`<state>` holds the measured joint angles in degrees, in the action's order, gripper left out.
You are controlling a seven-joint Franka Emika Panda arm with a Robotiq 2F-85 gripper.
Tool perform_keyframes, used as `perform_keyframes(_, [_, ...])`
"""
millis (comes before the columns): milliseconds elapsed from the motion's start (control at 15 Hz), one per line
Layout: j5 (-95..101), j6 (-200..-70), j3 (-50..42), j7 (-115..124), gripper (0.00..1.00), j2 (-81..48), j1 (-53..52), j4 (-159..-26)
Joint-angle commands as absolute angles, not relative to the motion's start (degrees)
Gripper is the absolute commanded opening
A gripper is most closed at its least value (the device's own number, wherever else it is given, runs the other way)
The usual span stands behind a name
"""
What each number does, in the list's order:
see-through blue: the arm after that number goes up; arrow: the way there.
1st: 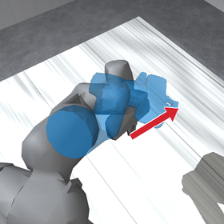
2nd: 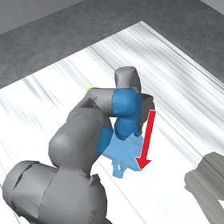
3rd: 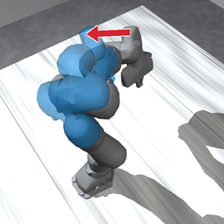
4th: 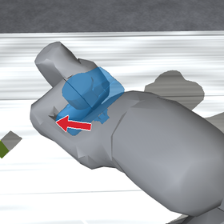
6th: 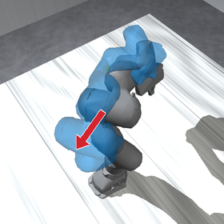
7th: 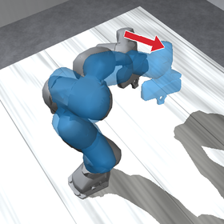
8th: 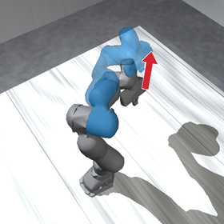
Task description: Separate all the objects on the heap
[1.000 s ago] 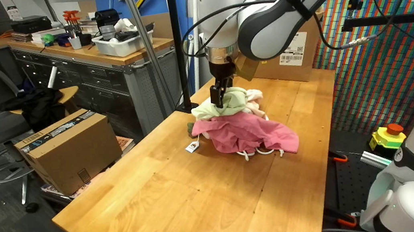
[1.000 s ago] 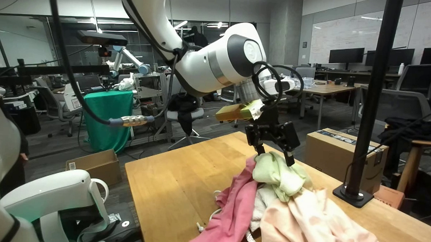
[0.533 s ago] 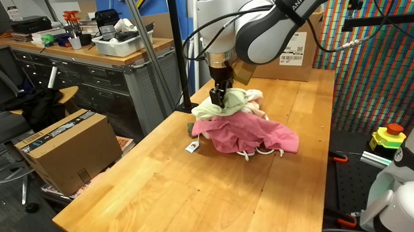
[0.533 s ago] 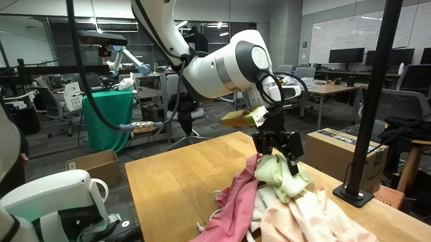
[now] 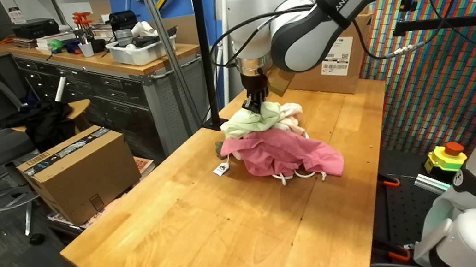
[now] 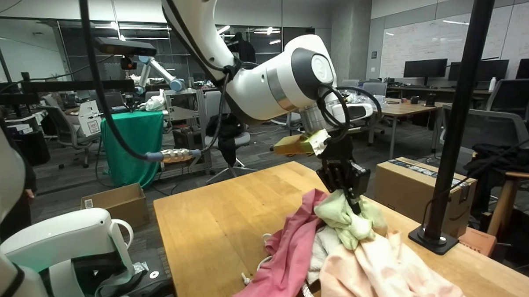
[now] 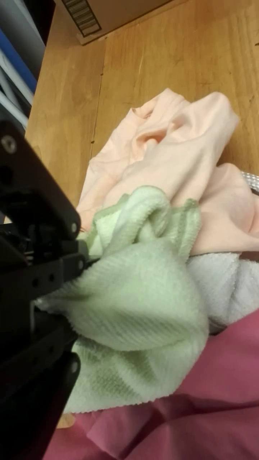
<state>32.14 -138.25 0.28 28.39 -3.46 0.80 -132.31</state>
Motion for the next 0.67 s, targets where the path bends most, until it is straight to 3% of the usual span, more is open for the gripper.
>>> perform_keyframes(0, [31.3, -137.2, -0.4, 28.9, 0.00, -1.0, 0.1, -131.9])
perform_keyframes(600, [16.8, -126.9, 1.6, 18.3, 0.03, 8.1, -0.6, -127.0])
